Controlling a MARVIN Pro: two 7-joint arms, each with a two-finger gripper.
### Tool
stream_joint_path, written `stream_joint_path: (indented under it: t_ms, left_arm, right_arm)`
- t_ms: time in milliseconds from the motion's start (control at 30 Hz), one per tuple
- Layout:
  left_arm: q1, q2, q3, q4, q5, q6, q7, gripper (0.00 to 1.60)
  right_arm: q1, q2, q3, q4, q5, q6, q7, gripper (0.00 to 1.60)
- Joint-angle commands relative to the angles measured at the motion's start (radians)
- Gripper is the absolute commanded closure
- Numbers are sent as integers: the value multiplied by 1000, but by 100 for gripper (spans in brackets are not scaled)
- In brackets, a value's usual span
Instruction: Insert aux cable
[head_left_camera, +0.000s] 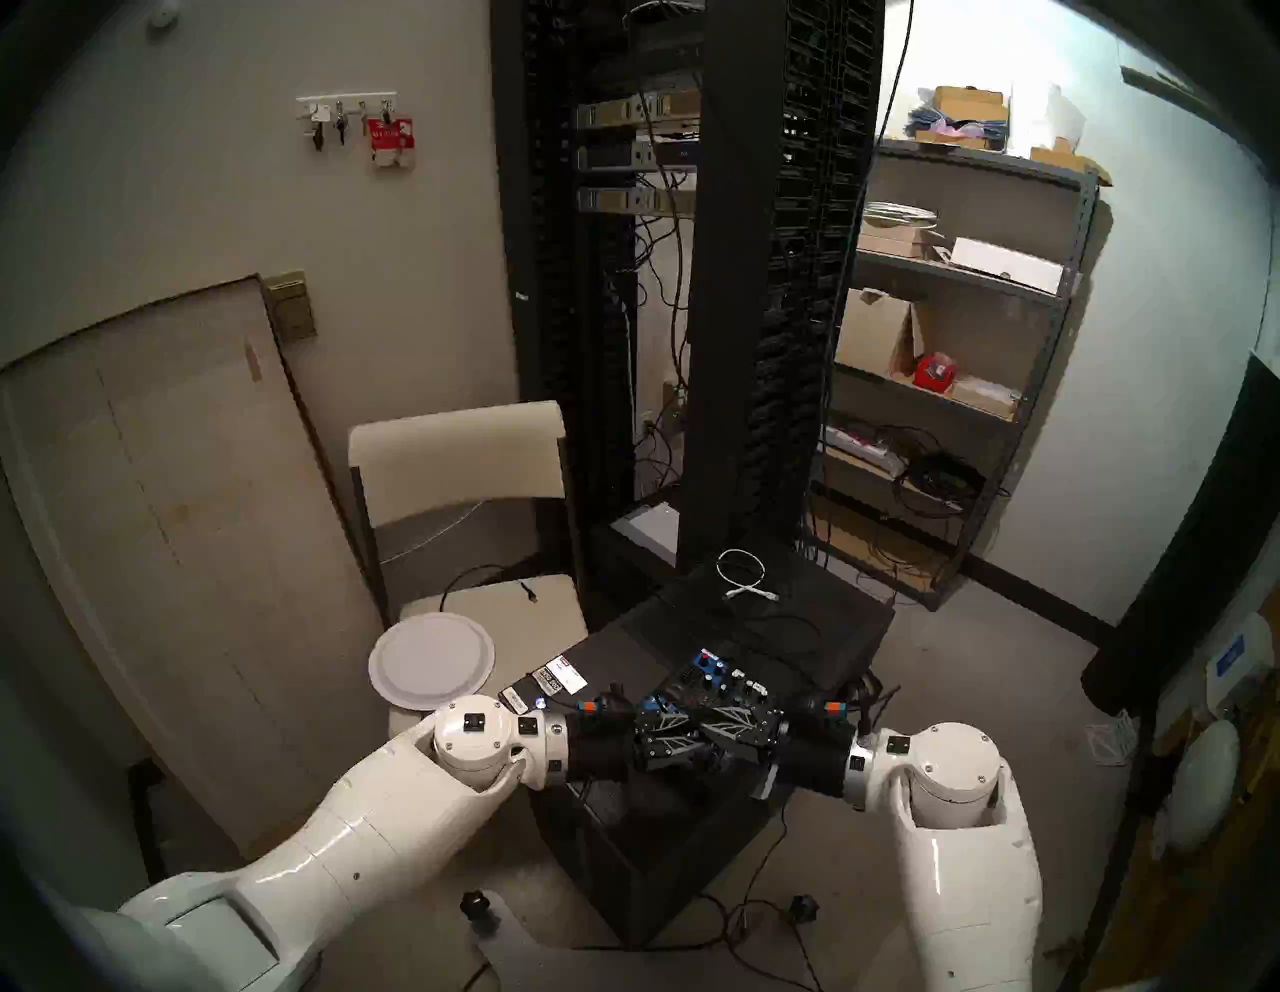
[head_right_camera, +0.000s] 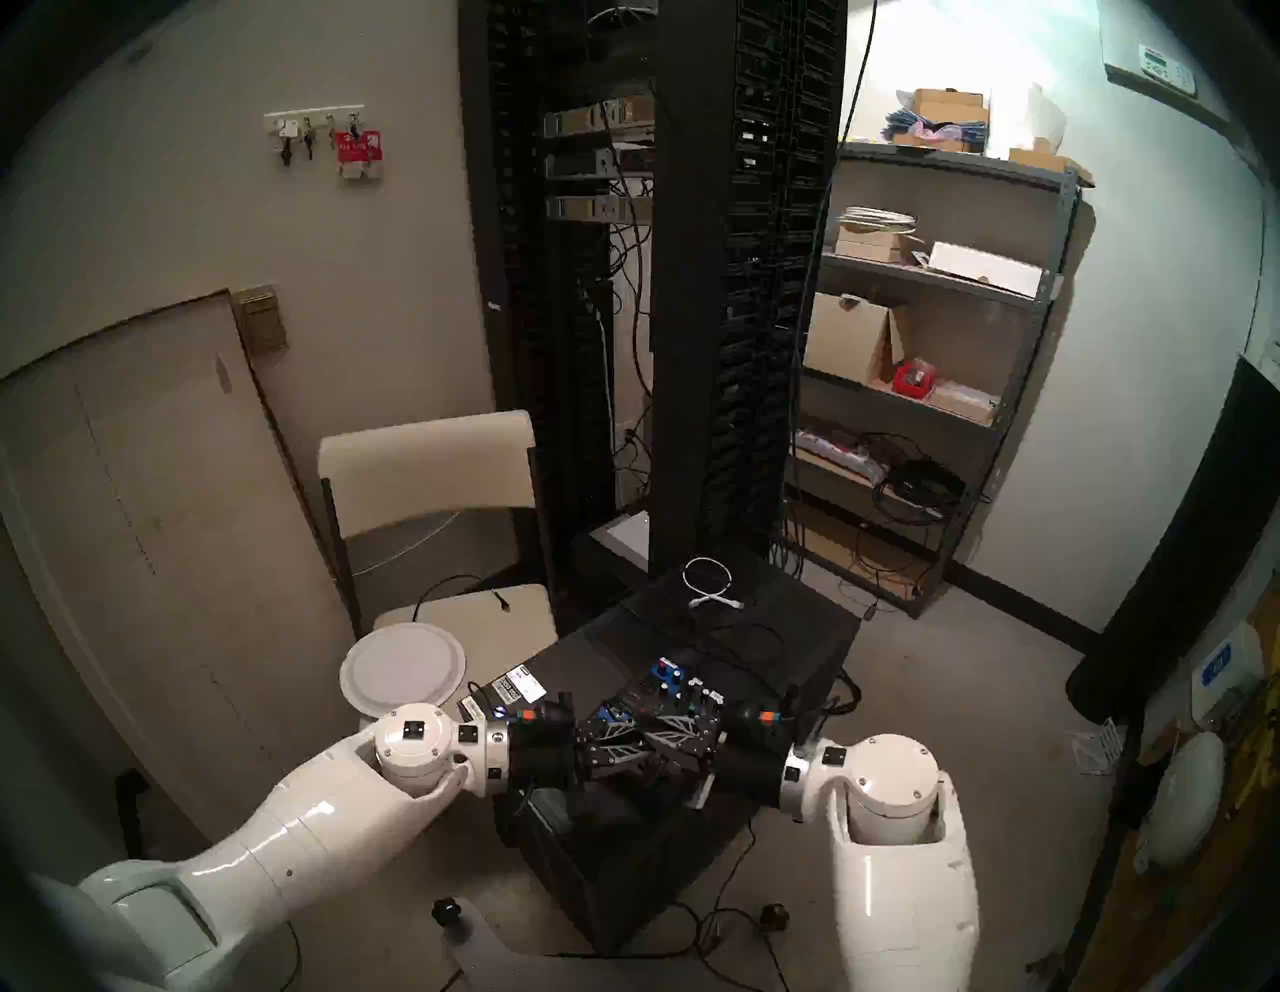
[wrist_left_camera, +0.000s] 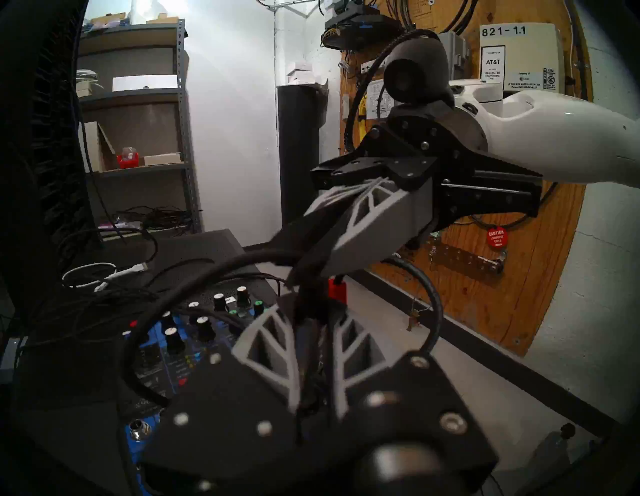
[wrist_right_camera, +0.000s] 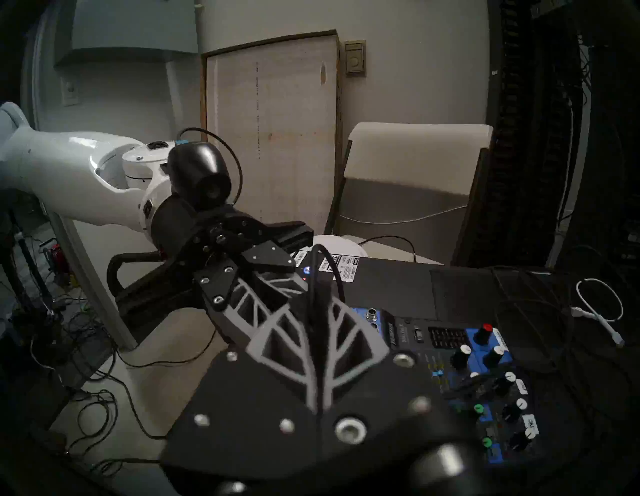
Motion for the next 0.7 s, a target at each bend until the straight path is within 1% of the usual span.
stream_joint_path:
  t_ms: [0, 667]
  left_arm:
    - [32, 20, 22, 21, 14, 7, -9, 160]
    - [42, 33, 29, 19, 12, -2, 5, 160]
  right_arm:
    - [-10, 37, 1, 47, -41, 11, -1, 160]
    - [-32, 61, -28, 39, -31, 23, 37, 160]
